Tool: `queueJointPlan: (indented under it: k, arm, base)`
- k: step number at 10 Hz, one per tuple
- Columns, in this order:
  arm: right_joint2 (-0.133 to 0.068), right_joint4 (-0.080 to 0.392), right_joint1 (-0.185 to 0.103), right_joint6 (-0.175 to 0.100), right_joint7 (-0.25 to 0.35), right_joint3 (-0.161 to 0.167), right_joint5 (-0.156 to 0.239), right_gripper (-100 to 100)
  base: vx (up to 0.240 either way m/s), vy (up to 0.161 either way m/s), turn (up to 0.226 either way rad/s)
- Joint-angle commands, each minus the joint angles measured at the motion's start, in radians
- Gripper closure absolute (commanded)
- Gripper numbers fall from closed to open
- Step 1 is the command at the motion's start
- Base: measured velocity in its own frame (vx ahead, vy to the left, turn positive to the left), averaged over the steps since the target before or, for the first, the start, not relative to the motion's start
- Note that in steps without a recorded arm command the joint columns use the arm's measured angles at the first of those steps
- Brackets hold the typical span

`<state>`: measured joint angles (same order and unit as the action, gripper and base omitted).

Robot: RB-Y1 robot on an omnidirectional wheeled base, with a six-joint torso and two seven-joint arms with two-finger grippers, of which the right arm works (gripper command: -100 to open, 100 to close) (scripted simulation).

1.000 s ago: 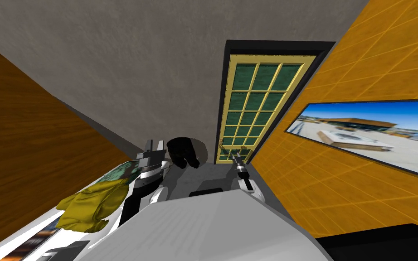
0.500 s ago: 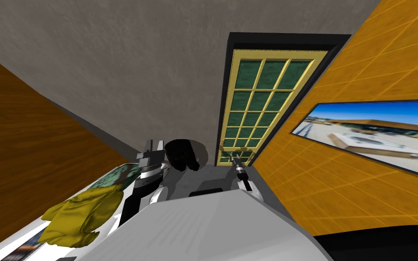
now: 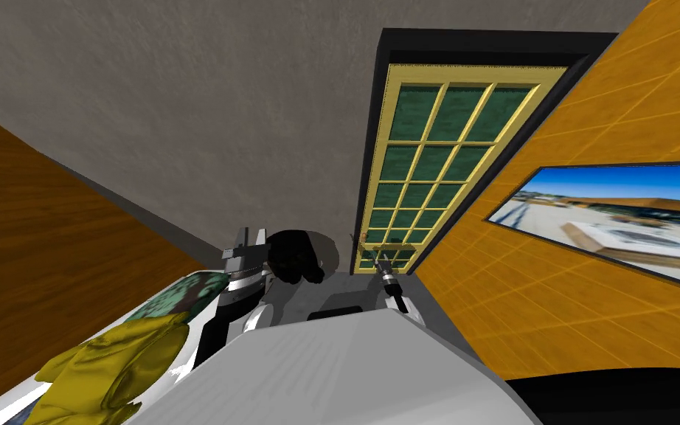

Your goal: Pull the door open

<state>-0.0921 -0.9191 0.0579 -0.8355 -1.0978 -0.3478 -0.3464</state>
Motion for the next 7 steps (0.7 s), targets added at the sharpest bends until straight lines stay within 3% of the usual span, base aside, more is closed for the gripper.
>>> queueJointPlan:
  k: [1, 7]
  arm:
    - [0.004, 0.036, -0.014, -0.002, -0.032, -0.008, -0.009, -100]
    - [0.016, 0.154, -0.053, -0.022, -0.123, -0.031, -0.034, -100]
  base:
    - [0.132, 0.005, -0.001]
    - [0.11, 0.006, 0.0]
